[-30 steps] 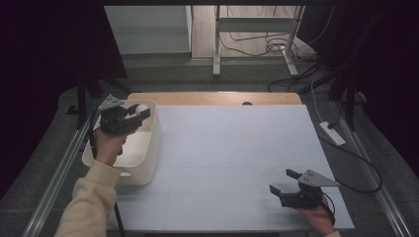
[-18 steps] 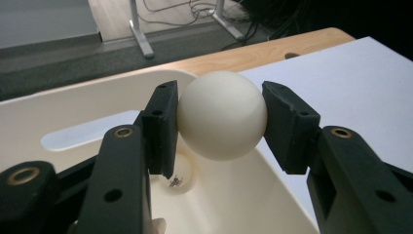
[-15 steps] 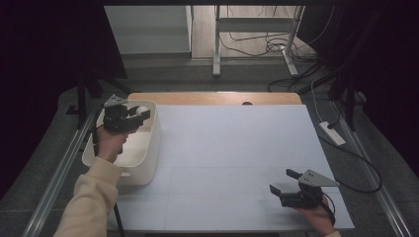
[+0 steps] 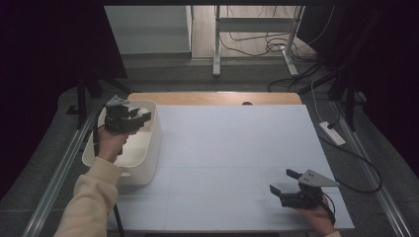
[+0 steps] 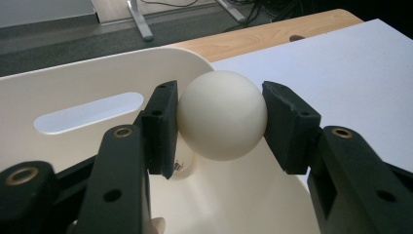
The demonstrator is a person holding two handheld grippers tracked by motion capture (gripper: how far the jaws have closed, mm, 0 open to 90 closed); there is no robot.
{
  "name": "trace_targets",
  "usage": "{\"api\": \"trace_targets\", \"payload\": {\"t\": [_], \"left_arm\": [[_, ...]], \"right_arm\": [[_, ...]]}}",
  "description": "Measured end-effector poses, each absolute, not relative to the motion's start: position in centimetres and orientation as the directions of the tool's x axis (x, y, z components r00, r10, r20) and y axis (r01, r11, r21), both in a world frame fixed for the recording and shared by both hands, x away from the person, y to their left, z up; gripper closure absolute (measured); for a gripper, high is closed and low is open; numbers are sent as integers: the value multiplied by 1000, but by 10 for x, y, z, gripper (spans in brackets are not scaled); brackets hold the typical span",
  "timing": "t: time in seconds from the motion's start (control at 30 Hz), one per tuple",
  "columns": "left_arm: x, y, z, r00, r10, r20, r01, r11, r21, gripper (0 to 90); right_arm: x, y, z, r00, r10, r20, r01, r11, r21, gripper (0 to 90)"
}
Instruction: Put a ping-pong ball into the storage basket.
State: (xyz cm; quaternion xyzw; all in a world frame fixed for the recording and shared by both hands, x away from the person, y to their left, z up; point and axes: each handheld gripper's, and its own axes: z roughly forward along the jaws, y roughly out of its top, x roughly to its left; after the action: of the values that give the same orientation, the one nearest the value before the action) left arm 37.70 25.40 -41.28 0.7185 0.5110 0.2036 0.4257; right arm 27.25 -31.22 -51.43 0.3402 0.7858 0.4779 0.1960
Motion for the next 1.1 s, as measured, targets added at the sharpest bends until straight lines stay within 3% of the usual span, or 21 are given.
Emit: {"api": "trace_targets", "payload": {"t": [0.53, 0.77, 1.1], "left_arm": [[373, 253, -411, 397, 906, -149, 546, -102, 831, 499], [366, 253, -404, 391, 908, -151, 505, -75, 860, 249], [349, 249, -392, 478, 859, -184, 450, -59, 891, 188]], "right_arm": [[273, -313, -514, -692, 722, 18, 347, 311, 885, 116], [273, -313, -514, -692, 721, 18, 346, 310, 885, 116], [273, -313, -514, -692, 721, 18, 347, 311, 885, 116]]}}
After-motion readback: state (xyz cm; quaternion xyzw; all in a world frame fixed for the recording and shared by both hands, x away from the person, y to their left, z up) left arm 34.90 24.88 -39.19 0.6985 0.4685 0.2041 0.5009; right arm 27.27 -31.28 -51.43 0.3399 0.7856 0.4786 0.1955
